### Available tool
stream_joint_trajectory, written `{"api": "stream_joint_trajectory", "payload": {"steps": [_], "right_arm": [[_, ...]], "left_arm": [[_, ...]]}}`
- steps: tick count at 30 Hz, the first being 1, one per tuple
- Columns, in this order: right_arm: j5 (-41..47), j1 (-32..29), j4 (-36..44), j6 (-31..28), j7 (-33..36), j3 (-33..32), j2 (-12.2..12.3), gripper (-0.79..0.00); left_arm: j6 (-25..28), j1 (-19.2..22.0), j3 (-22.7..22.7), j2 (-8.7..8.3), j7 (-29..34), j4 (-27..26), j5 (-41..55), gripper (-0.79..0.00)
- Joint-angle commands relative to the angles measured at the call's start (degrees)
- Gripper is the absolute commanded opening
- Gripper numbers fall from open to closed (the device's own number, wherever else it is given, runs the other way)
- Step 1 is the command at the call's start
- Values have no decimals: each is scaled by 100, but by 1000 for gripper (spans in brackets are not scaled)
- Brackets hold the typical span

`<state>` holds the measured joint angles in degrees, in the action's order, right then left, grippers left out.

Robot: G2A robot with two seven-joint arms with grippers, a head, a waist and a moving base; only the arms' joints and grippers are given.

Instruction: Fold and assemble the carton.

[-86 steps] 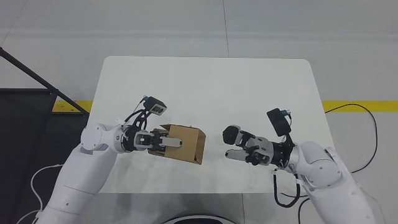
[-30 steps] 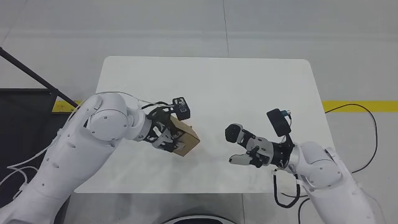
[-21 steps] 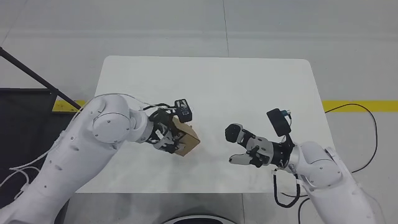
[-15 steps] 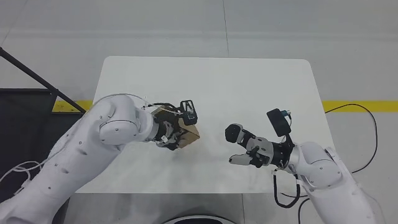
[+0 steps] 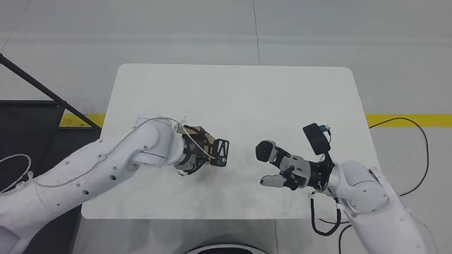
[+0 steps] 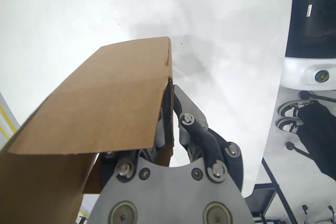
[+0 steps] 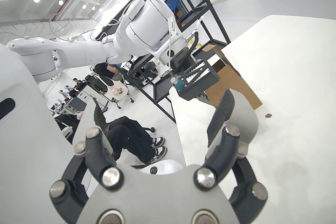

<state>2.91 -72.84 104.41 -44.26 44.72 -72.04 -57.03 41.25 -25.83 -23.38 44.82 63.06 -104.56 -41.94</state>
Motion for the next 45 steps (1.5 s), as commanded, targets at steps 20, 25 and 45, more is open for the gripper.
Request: {"api": "stream_joint_trajectory", "payload": {"steps": [20,25,45], "right_arm": [[0,0,0,0,0,0,0,0],[0,0,0,0,0,0,0,0],[0,0,0,0,0,0,0,0]], "left_arm": [[657,-102,89,55,-660,22,-969,-785],[798,55,242,131,-800,226,-1056,-785],[533,781,1092,688,-535,1191,-333,-785]]}}
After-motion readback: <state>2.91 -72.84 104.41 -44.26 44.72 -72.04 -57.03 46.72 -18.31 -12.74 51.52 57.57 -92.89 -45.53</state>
